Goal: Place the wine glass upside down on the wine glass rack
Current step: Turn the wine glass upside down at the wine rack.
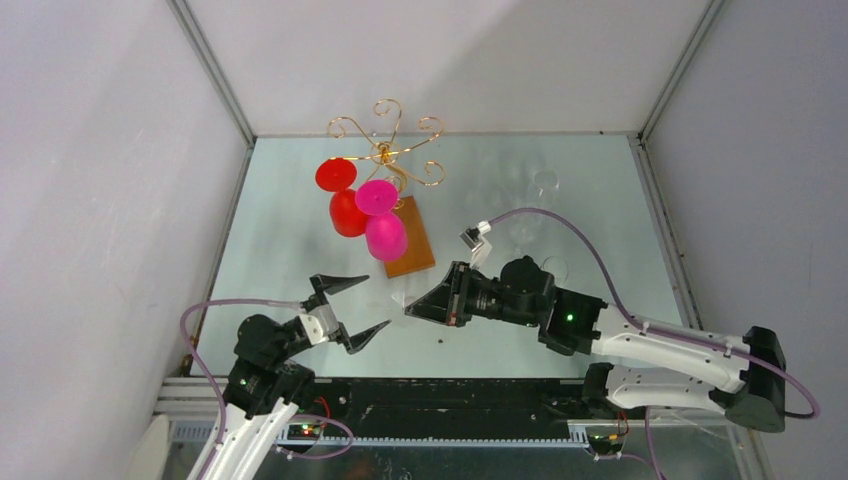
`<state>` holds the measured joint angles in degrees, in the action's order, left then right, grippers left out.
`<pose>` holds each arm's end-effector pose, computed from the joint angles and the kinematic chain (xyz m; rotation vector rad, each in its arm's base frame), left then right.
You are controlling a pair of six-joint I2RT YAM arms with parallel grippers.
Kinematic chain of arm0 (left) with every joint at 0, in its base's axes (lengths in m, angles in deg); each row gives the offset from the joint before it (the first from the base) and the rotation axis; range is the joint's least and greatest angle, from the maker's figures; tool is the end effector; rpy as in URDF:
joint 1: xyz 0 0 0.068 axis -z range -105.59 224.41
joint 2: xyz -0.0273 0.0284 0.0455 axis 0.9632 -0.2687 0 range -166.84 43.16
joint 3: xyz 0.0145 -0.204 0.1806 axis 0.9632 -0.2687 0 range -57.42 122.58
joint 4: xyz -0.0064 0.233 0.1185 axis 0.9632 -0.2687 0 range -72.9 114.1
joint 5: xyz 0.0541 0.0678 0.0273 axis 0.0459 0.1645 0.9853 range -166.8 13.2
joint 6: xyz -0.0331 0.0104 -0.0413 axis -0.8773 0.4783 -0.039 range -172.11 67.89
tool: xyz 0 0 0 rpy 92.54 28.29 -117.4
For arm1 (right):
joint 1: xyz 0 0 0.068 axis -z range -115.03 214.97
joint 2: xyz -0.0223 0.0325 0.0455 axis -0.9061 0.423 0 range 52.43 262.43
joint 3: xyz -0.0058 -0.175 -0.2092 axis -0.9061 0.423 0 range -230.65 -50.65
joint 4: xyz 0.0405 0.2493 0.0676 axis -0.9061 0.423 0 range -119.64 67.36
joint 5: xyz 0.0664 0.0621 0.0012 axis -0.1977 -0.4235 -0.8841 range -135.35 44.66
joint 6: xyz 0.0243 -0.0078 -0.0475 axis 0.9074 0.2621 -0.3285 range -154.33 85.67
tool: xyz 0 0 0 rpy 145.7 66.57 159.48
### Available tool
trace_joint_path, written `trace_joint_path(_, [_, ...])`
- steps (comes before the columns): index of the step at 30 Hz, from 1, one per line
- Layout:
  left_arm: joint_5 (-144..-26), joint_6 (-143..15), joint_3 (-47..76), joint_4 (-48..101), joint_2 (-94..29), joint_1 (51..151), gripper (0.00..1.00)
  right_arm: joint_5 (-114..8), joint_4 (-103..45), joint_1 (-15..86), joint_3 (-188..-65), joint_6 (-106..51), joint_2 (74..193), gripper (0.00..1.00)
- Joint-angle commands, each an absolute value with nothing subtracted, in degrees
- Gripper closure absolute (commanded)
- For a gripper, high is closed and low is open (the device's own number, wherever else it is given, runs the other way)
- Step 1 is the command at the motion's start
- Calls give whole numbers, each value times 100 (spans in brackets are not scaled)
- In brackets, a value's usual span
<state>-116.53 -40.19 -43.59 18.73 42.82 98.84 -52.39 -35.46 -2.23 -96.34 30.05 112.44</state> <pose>0.0640 -0.0541 0.2449 0.9783 1.1338 -0.6702 0.0922 0.2308 0.3236 -0.1619 2.0828 1.6920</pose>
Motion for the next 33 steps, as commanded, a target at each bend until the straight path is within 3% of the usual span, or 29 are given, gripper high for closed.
trace_joint_path(1, [-11134, -4129, -4244, 1719, 5182, 9884, 0, -4950, -2903, -156, -9671, 2785, 10899, 100])
trace_joint_path(11, [-10474, -4319, -4189, 1573, 4930, 9884, 0, -4359, -1978, -114, -9671, 2465, 10298, 100])
trace_joint_path(23, [-7222, -5911, -3861, 1032, 4562, 9884, 0, -4359, -1597, 127, -9671, 2262, 10045, 100])
trace_joint_path(33, [-6409, -6217, -3448, 429, 3704, 9884, 0, -4681, -1522, 378, -9671, 2208, 10034, 100])
